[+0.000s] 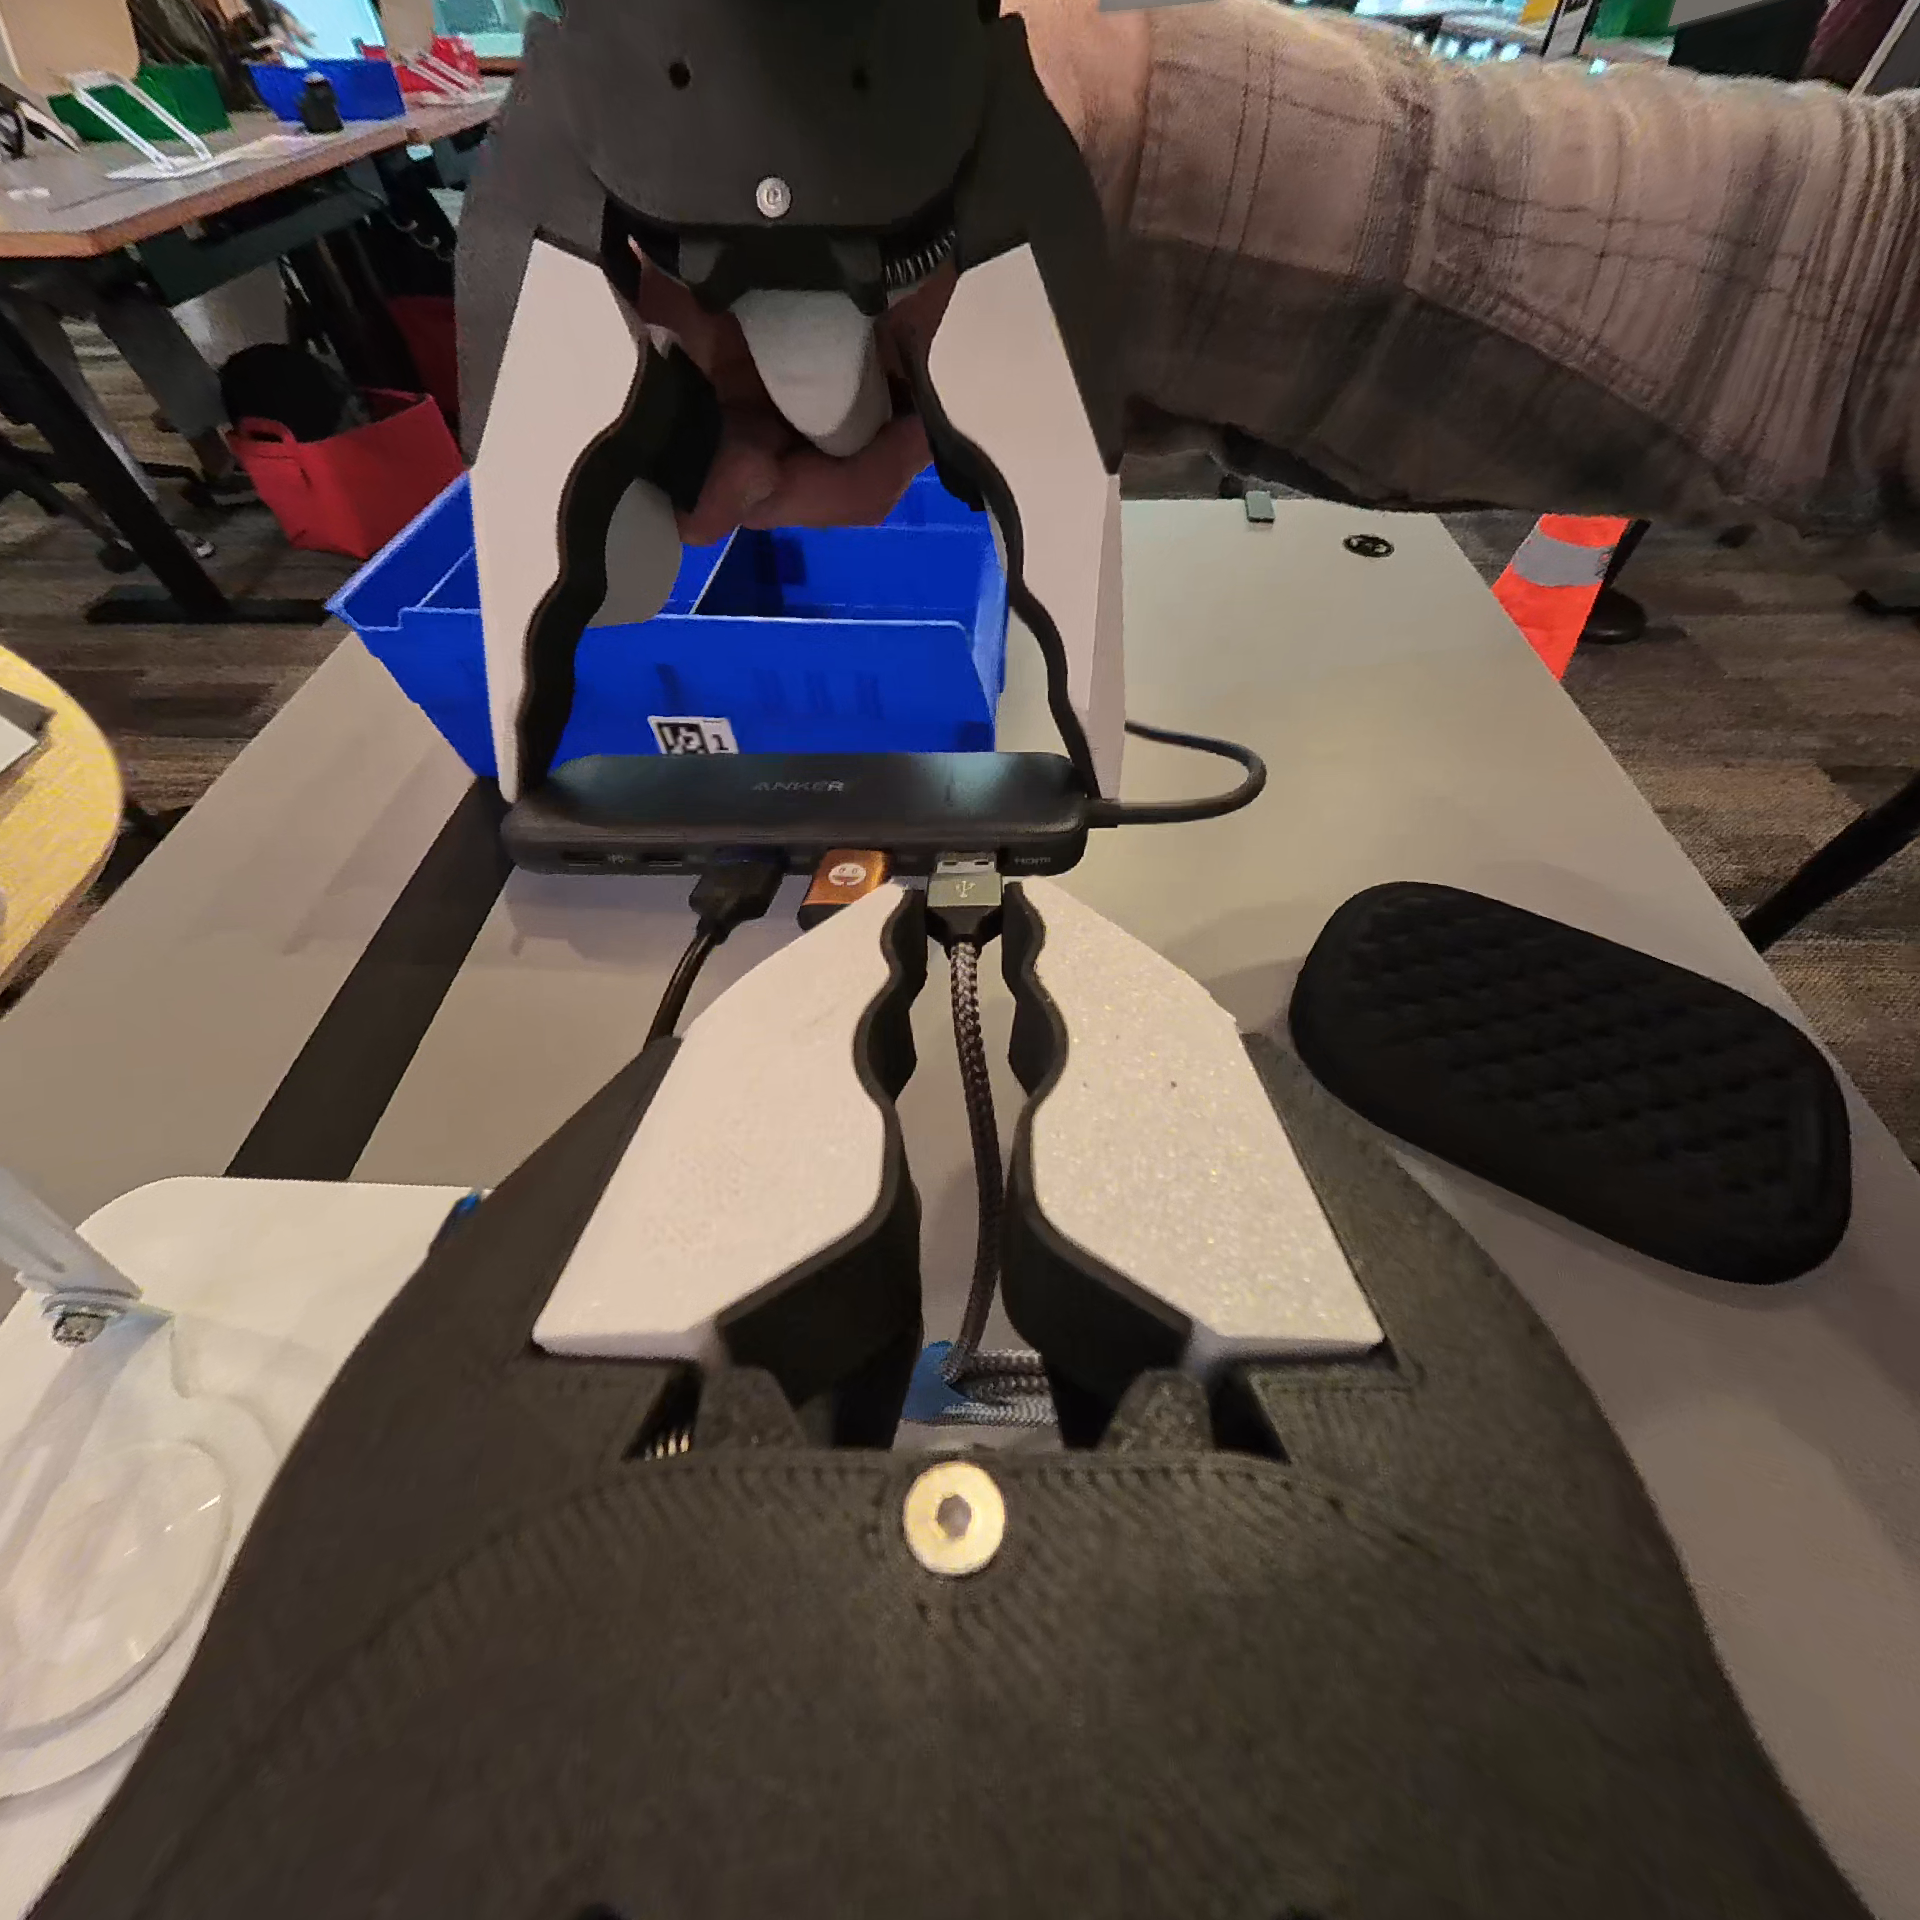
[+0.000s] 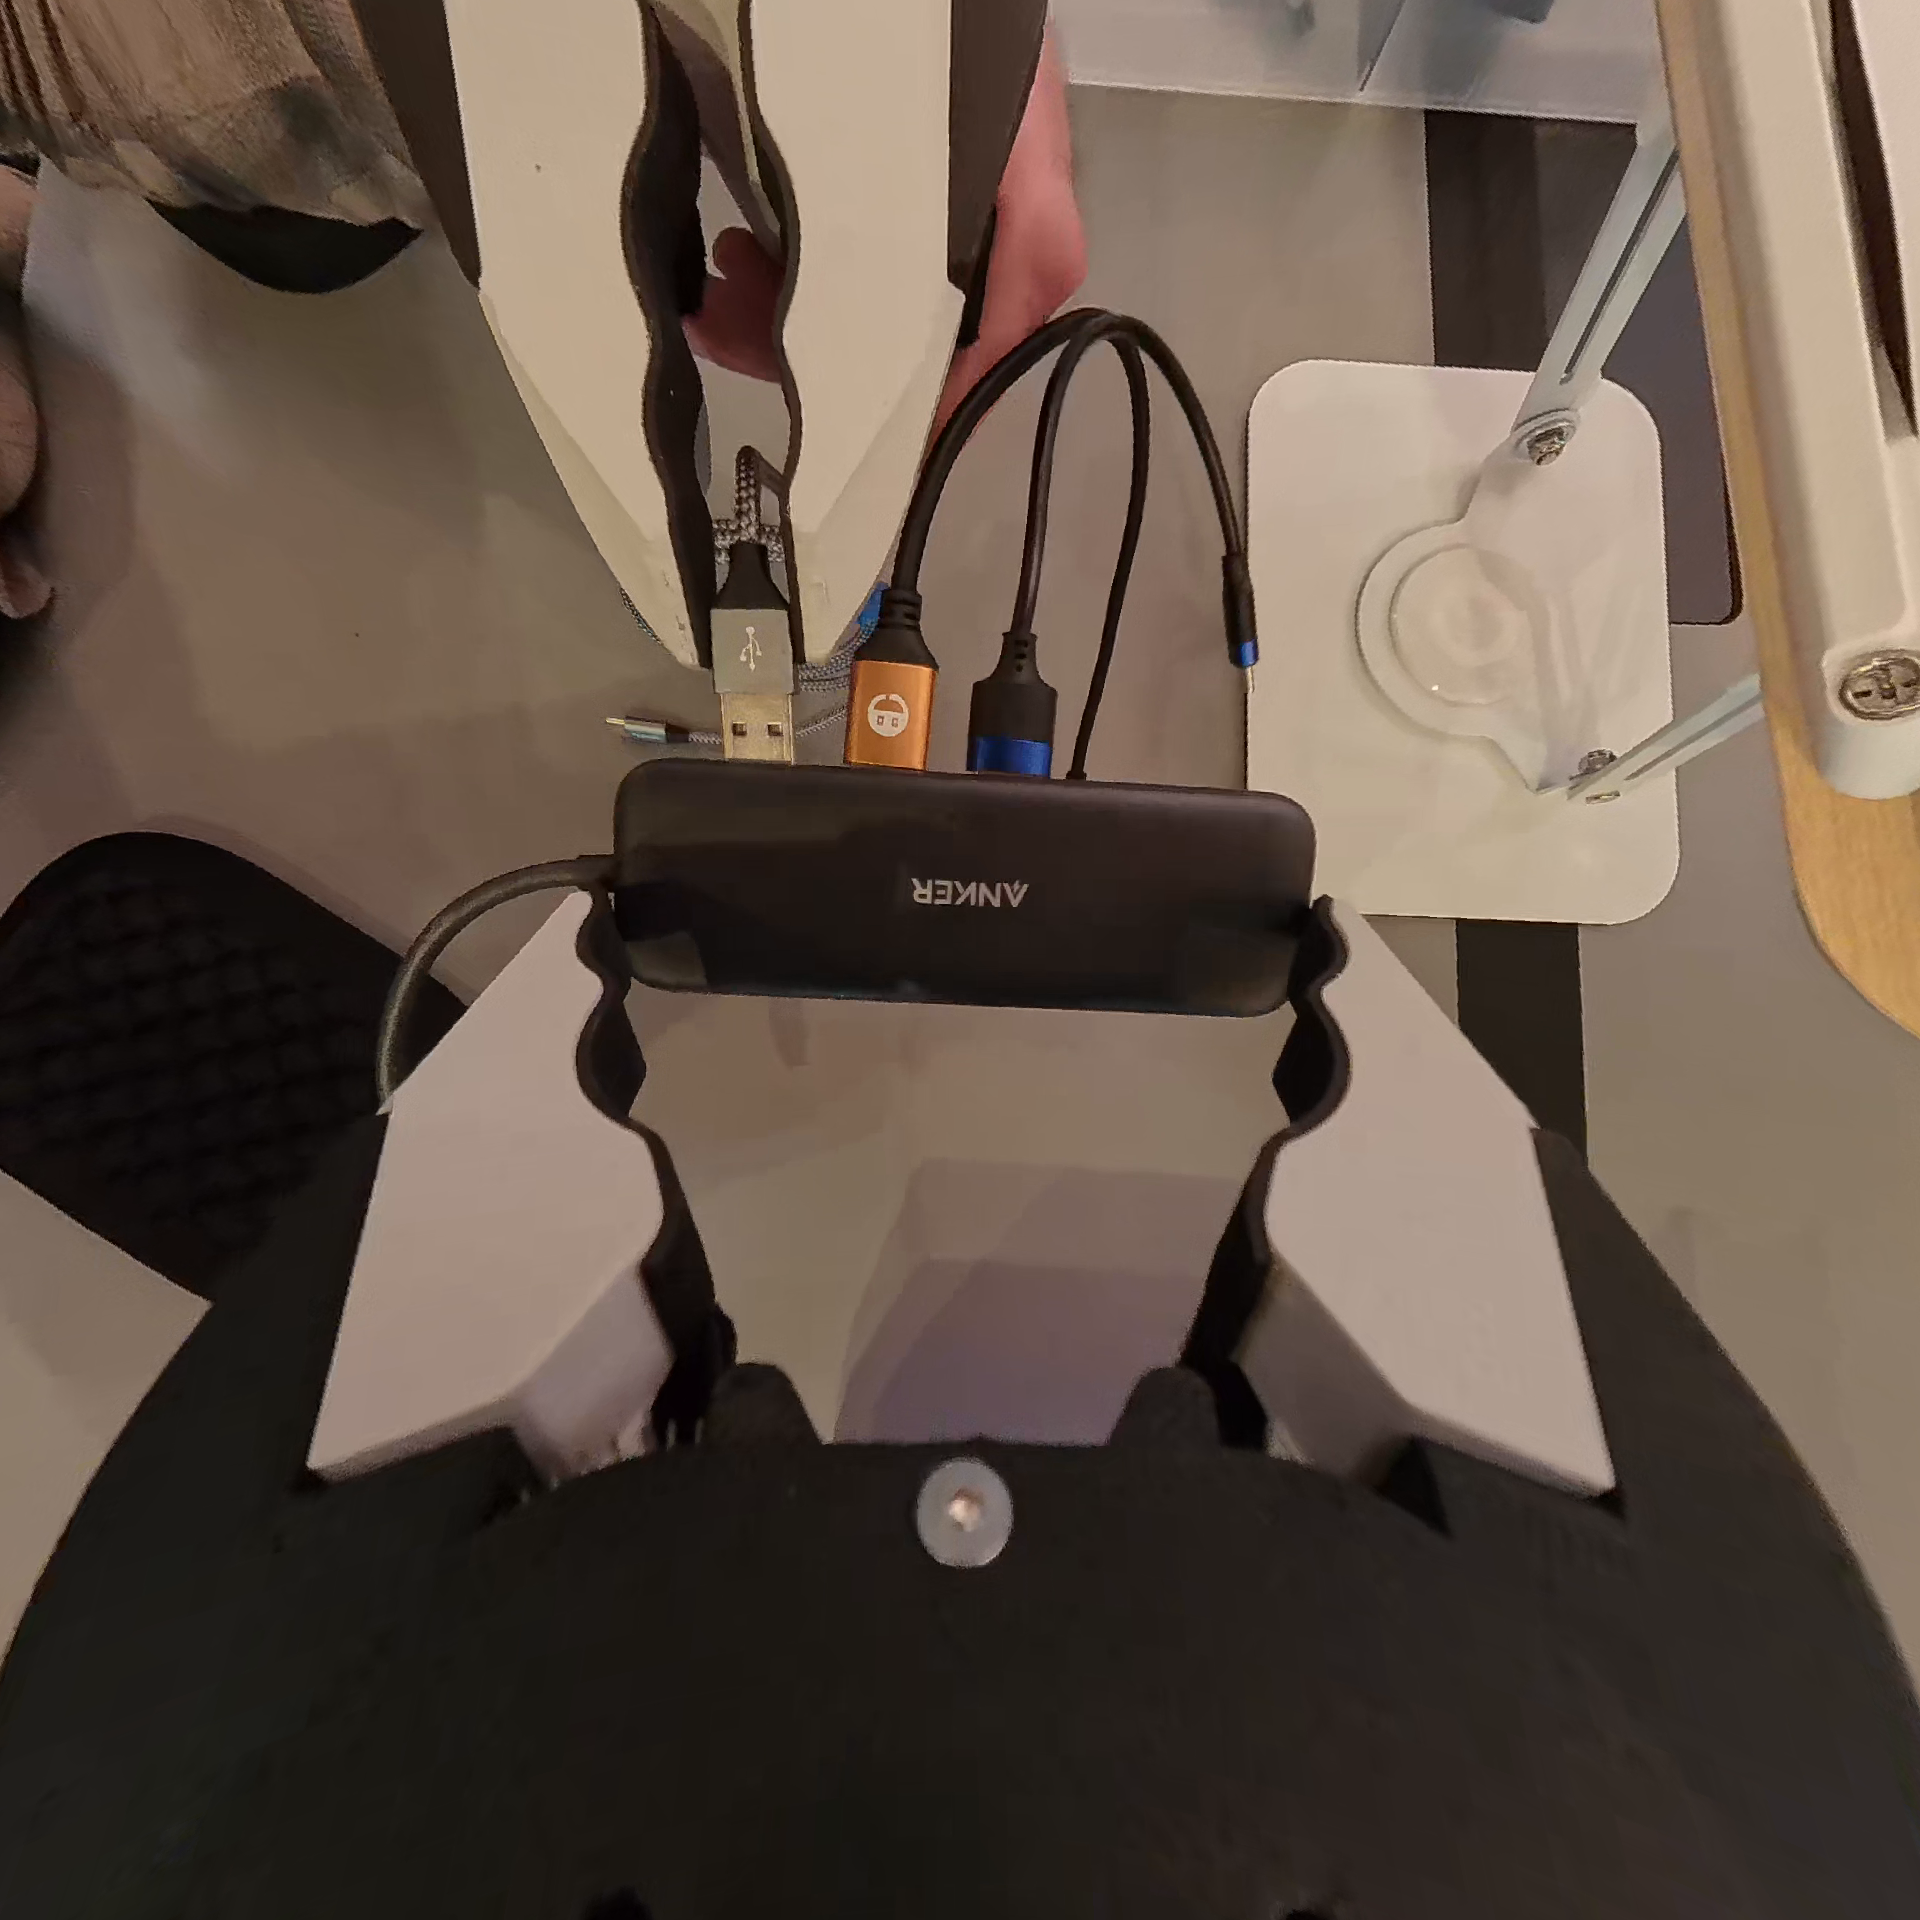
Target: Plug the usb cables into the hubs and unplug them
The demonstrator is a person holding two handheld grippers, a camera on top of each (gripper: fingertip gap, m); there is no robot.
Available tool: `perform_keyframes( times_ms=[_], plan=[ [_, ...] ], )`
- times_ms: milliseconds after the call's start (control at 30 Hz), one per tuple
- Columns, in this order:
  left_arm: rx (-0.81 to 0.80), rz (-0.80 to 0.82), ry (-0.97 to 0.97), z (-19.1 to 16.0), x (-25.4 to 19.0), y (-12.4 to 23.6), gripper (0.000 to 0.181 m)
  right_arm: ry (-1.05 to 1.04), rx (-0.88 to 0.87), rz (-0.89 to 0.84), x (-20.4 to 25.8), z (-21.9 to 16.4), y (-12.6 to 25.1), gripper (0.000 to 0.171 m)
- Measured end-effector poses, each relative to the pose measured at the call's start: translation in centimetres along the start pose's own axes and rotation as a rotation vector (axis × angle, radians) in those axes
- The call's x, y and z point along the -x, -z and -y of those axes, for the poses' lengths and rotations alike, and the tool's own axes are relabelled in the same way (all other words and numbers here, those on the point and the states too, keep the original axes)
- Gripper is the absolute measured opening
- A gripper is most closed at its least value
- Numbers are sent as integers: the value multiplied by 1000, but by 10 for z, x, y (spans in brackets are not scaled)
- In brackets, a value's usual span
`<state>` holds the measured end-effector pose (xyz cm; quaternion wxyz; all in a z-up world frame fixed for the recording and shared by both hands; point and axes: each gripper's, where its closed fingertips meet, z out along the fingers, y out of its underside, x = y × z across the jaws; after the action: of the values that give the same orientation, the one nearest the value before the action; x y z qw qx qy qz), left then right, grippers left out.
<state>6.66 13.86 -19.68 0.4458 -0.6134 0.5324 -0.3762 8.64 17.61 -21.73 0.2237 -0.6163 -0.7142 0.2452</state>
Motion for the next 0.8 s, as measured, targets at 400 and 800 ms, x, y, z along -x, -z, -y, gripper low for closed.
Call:
perform_keyframes(
  times_ms=[400,800],
  plan=[
    [-70,-22,32,7,0,2,14,-12,-59,7,0,5,6,125],
    [-171,-40,-1,17,-3,4,14,-25,-129,26,2,10,12,125]
  ],
)
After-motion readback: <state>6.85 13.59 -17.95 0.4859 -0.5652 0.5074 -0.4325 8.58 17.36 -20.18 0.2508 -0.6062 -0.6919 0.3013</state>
